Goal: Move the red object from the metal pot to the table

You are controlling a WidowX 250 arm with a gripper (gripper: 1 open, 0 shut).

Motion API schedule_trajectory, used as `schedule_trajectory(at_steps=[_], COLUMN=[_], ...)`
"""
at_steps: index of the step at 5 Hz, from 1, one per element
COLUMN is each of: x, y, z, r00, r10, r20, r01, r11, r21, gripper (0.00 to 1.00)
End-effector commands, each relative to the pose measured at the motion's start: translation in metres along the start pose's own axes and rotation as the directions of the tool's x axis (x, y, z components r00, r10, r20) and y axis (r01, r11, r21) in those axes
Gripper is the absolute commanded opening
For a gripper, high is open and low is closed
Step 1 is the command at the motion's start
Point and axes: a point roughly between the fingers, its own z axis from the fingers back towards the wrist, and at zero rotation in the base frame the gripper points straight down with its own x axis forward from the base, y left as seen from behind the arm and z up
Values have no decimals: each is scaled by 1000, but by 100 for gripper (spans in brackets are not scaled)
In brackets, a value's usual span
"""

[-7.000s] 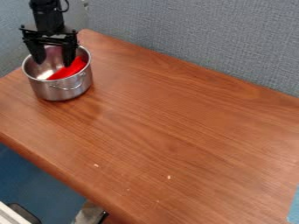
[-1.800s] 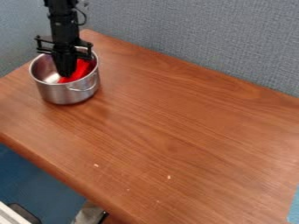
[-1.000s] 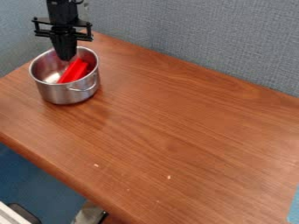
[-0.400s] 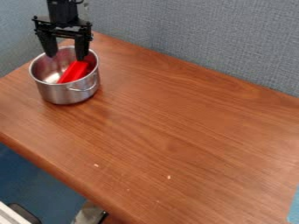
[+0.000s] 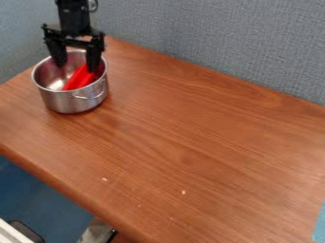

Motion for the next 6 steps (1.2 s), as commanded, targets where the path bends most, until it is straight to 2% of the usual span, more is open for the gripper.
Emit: schedule_trajectory(at_steps=[1, 2, 3, 4, 6], x=[6, 7, 8, 7, 2], y=[-2, -2, -3, -5, -13], z=[6, -3, -8, -9, 0], r00=[999, 1000, 1000, 1000, 1000], r10=[-9, -7, -6, -8, -13], r20=[37, 25, 20, 19, 27], r01=[8, 6, 6, 8, 13], r11=[1000, 999, 999, 999, 1000], r21=[29, 34, 35, 31, 15], gripper=[100, 100, 0, 0, 0])
